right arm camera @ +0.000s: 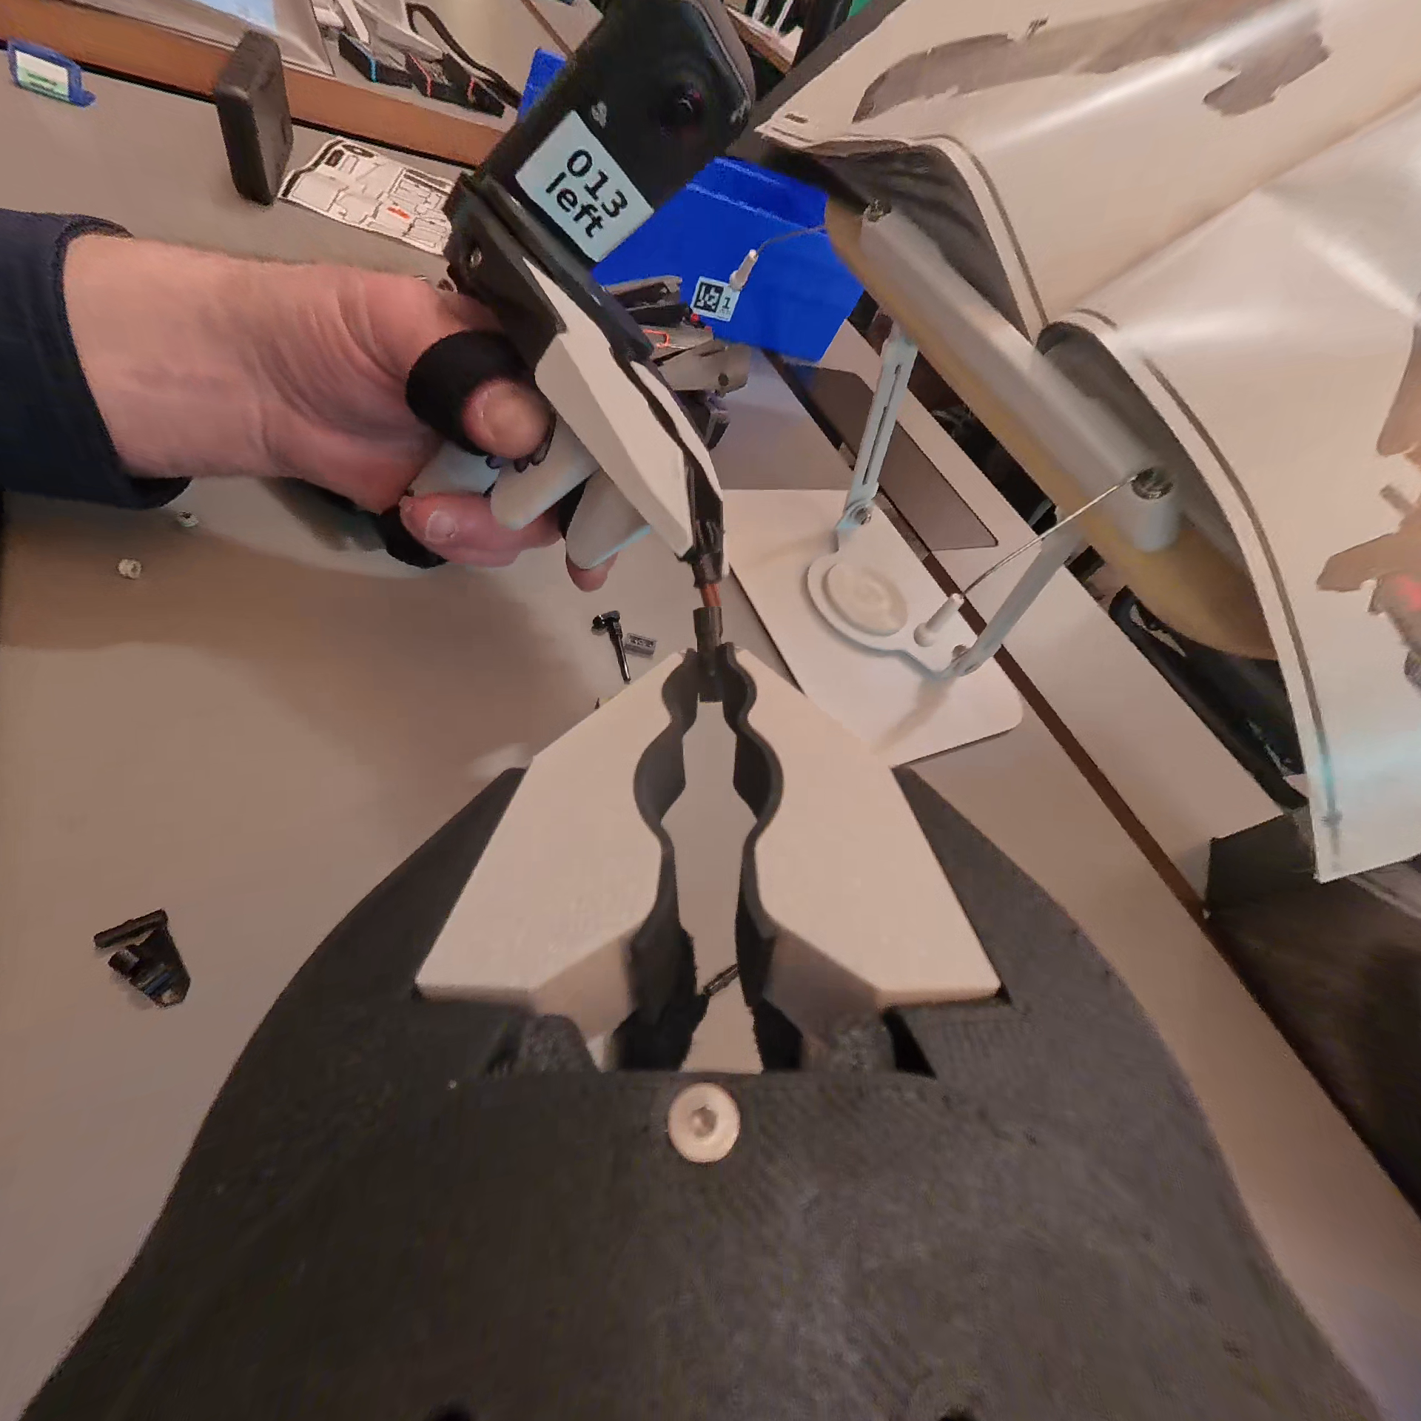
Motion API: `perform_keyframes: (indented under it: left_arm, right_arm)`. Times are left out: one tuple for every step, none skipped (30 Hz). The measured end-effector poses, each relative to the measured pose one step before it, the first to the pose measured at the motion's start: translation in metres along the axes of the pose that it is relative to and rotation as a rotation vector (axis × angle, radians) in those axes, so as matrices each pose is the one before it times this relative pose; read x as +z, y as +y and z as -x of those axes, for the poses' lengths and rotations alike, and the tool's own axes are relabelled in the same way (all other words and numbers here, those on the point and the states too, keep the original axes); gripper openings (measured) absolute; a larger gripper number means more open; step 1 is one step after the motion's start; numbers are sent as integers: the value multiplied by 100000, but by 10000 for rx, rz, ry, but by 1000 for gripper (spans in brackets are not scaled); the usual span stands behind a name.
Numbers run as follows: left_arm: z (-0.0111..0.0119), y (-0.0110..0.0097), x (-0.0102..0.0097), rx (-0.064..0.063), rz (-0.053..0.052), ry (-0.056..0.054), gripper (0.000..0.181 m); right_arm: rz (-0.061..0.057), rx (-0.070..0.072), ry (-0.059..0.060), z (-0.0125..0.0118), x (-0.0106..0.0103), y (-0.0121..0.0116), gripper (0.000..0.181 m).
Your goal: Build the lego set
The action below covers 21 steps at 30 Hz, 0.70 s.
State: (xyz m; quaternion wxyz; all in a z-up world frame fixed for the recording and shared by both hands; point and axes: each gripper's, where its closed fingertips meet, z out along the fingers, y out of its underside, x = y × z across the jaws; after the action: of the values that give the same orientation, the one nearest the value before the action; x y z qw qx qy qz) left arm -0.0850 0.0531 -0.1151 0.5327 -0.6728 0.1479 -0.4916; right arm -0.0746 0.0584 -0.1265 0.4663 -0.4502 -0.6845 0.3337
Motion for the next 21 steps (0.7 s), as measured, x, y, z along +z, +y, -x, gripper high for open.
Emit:
perform_keyframes:
  left_arm:
    - [-67, 54, 101, -3, 11, 49, 11]
    - [-27, 27, 72, -15, -2, 23, 11]
    - [0, 45, 51, 0, 21, -1, 11]
    - [-27, 54, 59, 11, 26, 9, 11]
    - [-54, 33, 62, 8, 15, 18, 11]
    - [11, -18, 53, 26, -20, -33, 11]
    - [-52, -51, 38, 18, -29, 2, 11]
    - [-47, -7, 18, 7, 4, 12, 11]
    - [-11, -26, -6, 19, -15, -6, 11]
    - [-29, -52, -26, 6, -20, 7, 11]
    - [-47, -80, -30, 10, -43, 15, 11]
    - [-51, -78, -37, -6, -36, 19, 11]
    - [-57, -77, -15, 13, -39, 14, 11]
    - [-39, -60, -6, 9, -24, 6, 11]
    - [-11, 5, 6, 14, 8, -4, 11]
    - [-1, 26, 20, 3, 14, -2, 11]
    - [-31, 45, 42, -7, 13, 19, 11]
    - [0, 60, 48, -5, 24, 0, 11]
    - [-8, -24, 5, 5, -23, -2, 11]
    - [-13, 23, 9, -4, 20, 3, 11]
    - [-24, 72, 29, 28, 50, 6, 11]
  right_arm:
    - [20, -91, 36, 13, -25, -6, 3]
    - [5, -86, 104, -95, -25, -18, 3]
    - [-9, -52, 54, -52, -40, -54, 4]
    - [-31, -41, 38, -35, -60, -89, 4]
    - [-3, -56, 42, -35, -41, -38, 3]
    - [76, -91, 42, -31, -11, 95, 3]
    - [70, -127, 56, -29, -10, 89, 3]
    - [8, -85, 45, -30, -28, -1, 3]
    - [-5, -10, -6, -3, -32, -15, 3]
    - [2, 1, -1, -23, -11, 19, 3]
    - [14, -26, 37, -60, -12, 39, 3]
    - [14, -54, 32, -33, -10, 31, 3]
    - [8, -74, 11, 24, -10, -8, 3]
    - [29, -64, 6, 47, 29, 18, 3]
    - [59, -86, 45, 13, 46, 60, 3]
    - [76, -120, 59, 11, 57, 74, 3]
    - [3, -88, 27, 59, 38, -40, 3]
    - [-39, -18, 0, 55, 2, -94, 3]
    - [-3, 2, 19, -12, -2, -22, 4]
    - [-18, -9, 21, -27, -19, -28, 4]
    - [-30, 7, 10, -22, -30, -62, 3]
